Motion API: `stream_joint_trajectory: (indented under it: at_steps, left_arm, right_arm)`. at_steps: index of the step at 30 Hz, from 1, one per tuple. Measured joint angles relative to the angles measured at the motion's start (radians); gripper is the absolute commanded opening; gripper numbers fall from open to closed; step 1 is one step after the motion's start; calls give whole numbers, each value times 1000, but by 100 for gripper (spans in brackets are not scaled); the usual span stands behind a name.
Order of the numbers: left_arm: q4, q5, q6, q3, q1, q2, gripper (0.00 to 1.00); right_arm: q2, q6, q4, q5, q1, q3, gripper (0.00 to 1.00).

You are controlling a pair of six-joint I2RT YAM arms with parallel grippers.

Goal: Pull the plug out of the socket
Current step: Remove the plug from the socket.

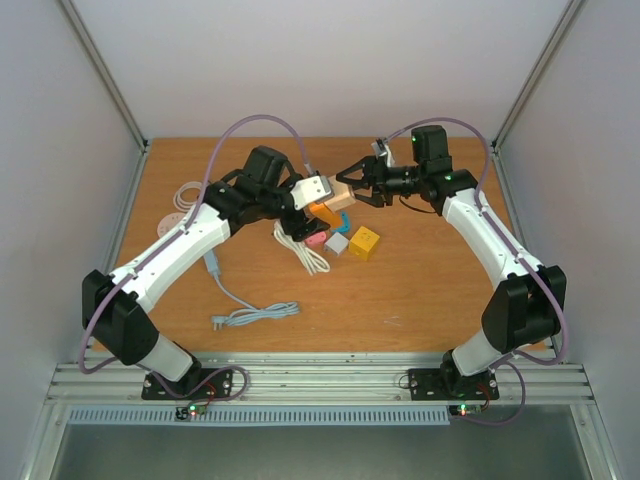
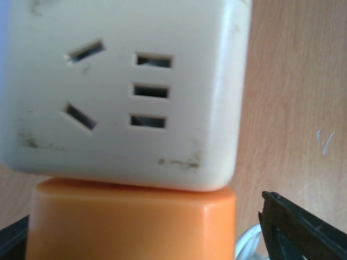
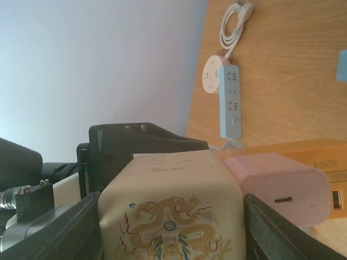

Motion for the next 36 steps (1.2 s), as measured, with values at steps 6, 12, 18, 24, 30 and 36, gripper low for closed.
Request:
stream_joint_trajectory:
  at_steps: [6, 12, 18, 24, 30, 36]
  left_arm:
    - [-4, 67, -3, 8, 41, 0, 93]
    - [-16, 124, 31, 8, 55, 0, 94]
    - [-38, 155, 68, 8, 66, -8, 99]
    - [-71, 142, 81, 26, 70, -23, 99]
    - [-100, 139, 109, 51, 71, -44, 99]
    - [-97, 98, 121, 51, 71, -45, 97]
  right_arm:
    - [-9, 0, 16, -11, 8, -3, 46]
    - [-11, 0, 15, -17, 12, -4, 46]
    - [-11, -2, 15, -23, 16, -5, 46]
    - [-11, -16, 3, -22, 19, -5, 47]
    - [-11, -23, -10, -22, 19, -5, 47]
    - [-11, -23, -8, -25, 19, -5, 47]
